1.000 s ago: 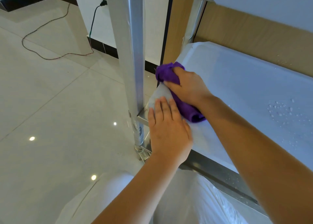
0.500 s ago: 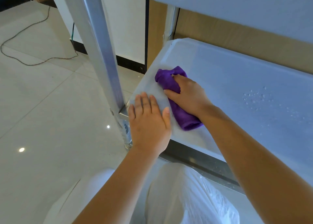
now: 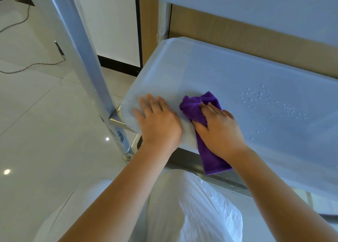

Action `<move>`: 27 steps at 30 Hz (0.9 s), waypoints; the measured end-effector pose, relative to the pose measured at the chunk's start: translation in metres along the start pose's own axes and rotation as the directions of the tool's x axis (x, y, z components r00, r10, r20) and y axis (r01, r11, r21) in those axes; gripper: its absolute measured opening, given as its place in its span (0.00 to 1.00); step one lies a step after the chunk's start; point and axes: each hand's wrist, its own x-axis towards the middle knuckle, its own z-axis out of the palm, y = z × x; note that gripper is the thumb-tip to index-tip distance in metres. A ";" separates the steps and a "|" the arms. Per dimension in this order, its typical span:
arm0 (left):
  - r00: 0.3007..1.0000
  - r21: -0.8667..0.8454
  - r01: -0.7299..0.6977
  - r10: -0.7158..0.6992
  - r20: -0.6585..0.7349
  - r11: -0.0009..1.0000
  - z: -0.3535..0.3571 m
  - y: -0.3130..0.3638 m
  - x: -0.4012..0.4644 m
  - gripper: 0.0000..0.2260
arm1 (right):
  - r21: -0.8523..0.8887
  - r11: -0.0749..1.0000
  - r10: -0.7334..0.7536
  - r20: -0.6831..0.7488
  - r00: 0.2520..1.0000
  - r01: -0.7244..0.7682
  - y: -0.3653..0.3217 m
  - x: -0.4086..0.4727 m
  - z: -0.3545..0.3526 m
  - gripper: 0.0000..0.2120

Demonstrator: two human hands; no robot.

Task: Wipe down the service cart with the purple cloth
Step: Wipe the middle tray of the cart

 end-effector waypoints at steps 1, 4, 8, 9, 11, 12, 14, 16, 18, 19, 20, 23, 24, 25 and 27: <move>0.993 -0.052 -0.103 0.099 -0.065 0.993 0.003 -0.001 -0.001 0.26 | 0.003 1.000 -0.005 -0.009 1.000 0.005 -0.001 0.002 0.002 0.16; 0.952 -0.115 -0.250 0.222 -0.213 0.961 0.010 -0.005 0.001 0.28 | 0.055 0.996 -0.067 -0.035 0.997 0.069 -0.006 0.011 0.002 0.15; 0.976 -0.131 -0.214 0.206 -0.072 0.968 0.002 -0.005 -0.003 0.27 | 0.086 0.993 -0.081 0.020 0.997 0.079 -0.016 0.038 0.000 0.09; 0.975 -0.125 -0.216 0.207 -0.083 0.968 0.001 -0.005 -0.002 0.28 | 0.081 0.994 -0.072 0.017 0.997 0.071 -0.018 0.048 0.002 0.09; 0.957 -0.108 -0.251 0.231 -0.174 0.962 -0.001 -0.005 0.005 0.27 | 0.067 0.996 -0.055 -0.001 0.998 0.055 -0.023 0.068 0.008 0.09; 0.926 -0.088 -0.275 0.240 -0.290 0.957 -0.002 -0.007 0.010 0.24 | 0.058 0.997 -0.049 -0.004 0.999 0.049 -0.026 0.078 0.010 0.09; 0.861 -0.059 -0.313 0.257 -0.438 0.948 -0.010 -0.012 0.019 0.17 | 0.039 0.998 -0.044 0.001 0.999 0.044 -0.029 0.098 0.015 0.11; 0.837 -0.031 -0.344 0.291 -0.464 0.939 -0.017 -0.016 0.027 0.07 | 0.028 0.998 -0.051 -0.004 0.999 0.051 -0.032 0.116 0.019 0.10; 0.848 -0.043 -0.340 0.286 -0.446 0.939 -0.024 -0.014 0.034 0.07 | 0.035 0.996 -0.080 0.008 0.997 0.080 -0.032 0.131 0.022 0.09; 0.873 -0.024 -0.316 0.281 -0.399 0.948 -0.028 -0.013 0.035 0.10 | 0.036 0.993 -0.109 0.027 0.994 0.108 -0.031 0.138 0.022 0.10; 0.902 -0.010 -0.286 0.265 -0.341 0.958 -0.028 -0.012 0.039 0.09 | 0.037 0.989 -0.144 0.049 0.988 0.142 -0.031 0.145 0.022 0.10; 0.959 -0.032 -0.228 0.218 -0.181 0.973 -0.025 -0.004 0.053 0.08 | 0.083 0.974 -0.217 0.091 0.972 0.209 -0.027 0.166 0.020 0.12; 0.962 -0.043 -0.239 0.231 -0.144 0.970 -0.024 -0.001 0.053 0.11 | 0.097 0.971 -0.227 0.094 0.969 0.218 -0.026 0.172 0.020 0.13; 0.961 -0.051 -0.248 0.238 -0.143 0.967 -0.022 0.000 0.054 0.13 | 0.111 0.969 -0.233 0.092 0.968 0.222 -0.025 0.178 0.021 0.14; 0.966 -0.084 -0.225 0.211 -0.149 0.971 -0.016 -0.001 0.059 0.17 | 0.135 0.965 -0.235 0.072 0.969 0.224 -0.022 0.193 0.024 0.16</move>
